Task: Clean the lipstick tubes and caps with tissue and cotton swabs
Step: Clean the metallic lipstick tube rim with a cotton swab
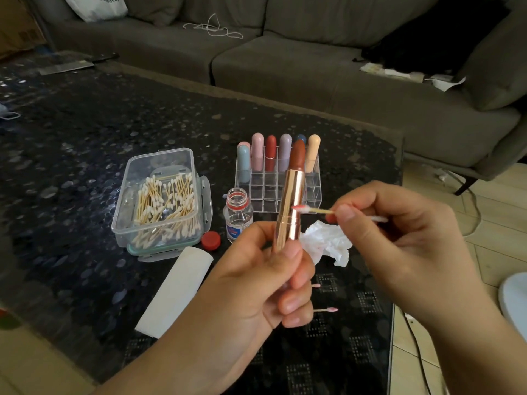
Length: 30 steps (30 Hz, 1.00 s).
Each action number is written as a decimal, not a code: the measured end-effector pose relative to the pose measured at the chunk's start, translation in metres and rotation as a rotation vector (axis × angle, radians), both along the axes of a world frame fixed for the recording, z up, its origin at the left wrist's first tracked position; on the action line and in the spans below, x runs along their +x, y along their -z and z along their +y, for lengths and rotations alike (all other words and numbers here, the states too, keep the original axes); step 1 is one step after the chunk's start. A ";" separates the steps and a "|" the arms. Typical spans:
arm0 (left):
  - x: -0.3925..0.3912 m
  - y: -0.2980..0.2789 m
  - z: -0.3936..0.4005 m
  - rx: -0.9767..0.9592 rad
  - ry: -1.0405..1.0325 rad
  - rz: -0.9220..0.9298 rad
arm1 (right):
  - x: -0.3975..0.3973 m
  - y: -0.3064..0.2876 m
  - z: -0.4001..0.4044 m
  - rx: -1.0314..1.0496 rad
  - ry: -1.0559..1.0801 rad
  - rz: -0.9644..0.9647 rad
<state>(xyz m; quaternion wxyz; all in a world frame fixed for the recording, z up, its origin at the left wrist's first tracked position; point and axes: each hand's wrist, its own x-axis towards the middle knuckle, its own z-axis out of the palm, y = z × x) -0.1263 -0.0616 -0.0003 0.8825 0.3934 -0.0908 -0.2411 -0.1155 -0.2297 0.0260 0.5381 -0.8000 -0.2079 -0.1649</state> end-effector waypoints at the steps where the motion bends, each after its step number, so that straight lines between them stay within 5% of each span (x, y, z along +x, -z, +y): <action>1: 0.000 0.000 0.000 -0.019 0.012 -0.008 | 0.000 0.000 0.000 -0.009 0.017 -0.008; 30: 0.001 -0.001 -0.002 0.050 -0.051 0.013 | 0.001 0.002 -0.001 -0.002 0.012 0.009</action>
